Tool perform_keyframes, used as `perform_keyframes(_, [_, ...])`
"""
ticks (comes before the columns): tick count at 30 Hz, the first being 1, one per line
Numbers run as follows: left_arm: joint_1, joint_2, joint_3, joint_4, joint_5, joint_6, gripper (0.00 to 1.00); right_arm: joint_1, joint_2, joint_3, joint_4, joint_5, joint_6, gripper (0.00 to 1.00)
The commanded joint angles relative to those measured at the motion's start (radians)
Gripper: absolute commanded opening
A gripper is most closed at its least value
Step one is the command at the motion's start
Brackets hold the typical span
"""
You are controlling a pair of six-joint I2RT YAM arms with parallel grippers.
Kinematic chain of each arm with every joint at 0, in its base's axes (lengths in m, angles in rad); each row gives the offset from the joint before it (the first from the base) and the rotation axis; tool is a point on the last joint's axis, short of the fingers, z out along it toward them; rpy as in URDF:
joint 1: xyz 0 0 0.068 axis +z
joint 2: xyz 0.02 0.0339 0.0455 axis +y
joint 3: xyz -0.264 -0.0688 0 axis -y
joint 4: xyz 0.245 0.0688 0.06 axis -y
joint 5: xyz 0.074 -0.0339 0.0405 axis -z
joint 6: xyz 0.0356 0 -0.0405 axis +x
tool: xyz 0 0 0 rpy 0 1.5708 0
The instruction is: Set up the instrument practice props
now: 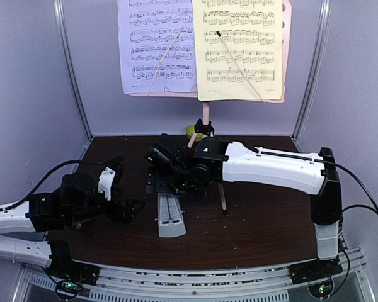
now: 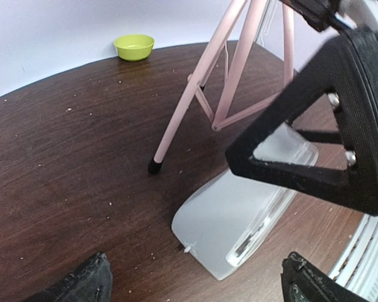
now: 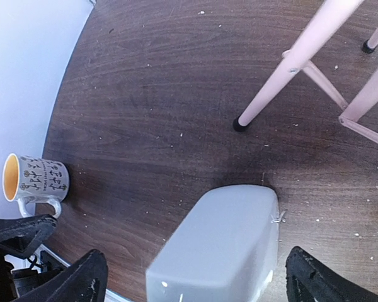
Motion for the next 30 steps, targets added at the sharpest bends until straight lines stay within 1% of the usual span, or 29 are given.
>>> perform_keyframes(1, [-0.024,0.014,0.087,0.035,-0.032,-0.079,0.96,-0.001,-0.165,-0.094,0.064,0.072,0.023,1.00])
perform_keyframes(4, [-0.069,0.064,0.149,0.025,-0.089,-0.136,0.97,-0.016,-0.289,-0.232,0.138,0.110,-0.012,1.00])
perform_keyframes(8, [-0.104,0.184,0.262,-0.036,-0.163,-0.240,0.98,-0.046,-0.457,-0.440,0.232,0.135,-0.081,1.00])
perform_keyframes(11, [-0.122,0.263,0.316,-0.027,-0.191,-0.300,0.98,-0.074,-0.576,-0.561,0.290,0.154,-0.139,1.00])
perform_keyframes(13, [-0.128,0.327,0.370,-0.078,-0.224,-0.381,0.98,-0.110,-0.637,-0.635,0.322,0.143,-0.160,1.00])
perform_keyframes(15, [-0.130,0.411,0.454,-0.189,-0.266,-0.465,0.98,-0.138,-0.686,-0.706,0.358,0.125,-0.179,1.00])
perform_keyframes(17, [-0.138,0.506,0.564,-0.310,-0.298,-0.517,0.98,-0.160,-0.725,-0.756,0.381,0.117,-0.199,1.00])
perform_keyframes(18, [-0.148,0.547,0.604,-0.339,-0.310,-0.525,0.98,-0.169,-0.740,-0.774,0.390,0.115,-0.209,1.00])
perform_keyframes(21, [-0.171,0.631,0.663,-0.345,-0.322,-0.549,0.98,-0.183,-0.770,-0.811,0.397,0.116,-0.245,1.00])
perform_keyframes(27, [-0.177,0.767,0.720,-0.350,-0.310,-0.624,0.97,-0.188,-0.798,-0.861,0.398,0.103,-0.301,1.00])
perform_keyframes(30, [-0.182,0.853,0.789,-0.422,-0.314,-0.668,0.94,-0.189,-0.815,-0.897,0.412,0.092,-0.300,1.00])
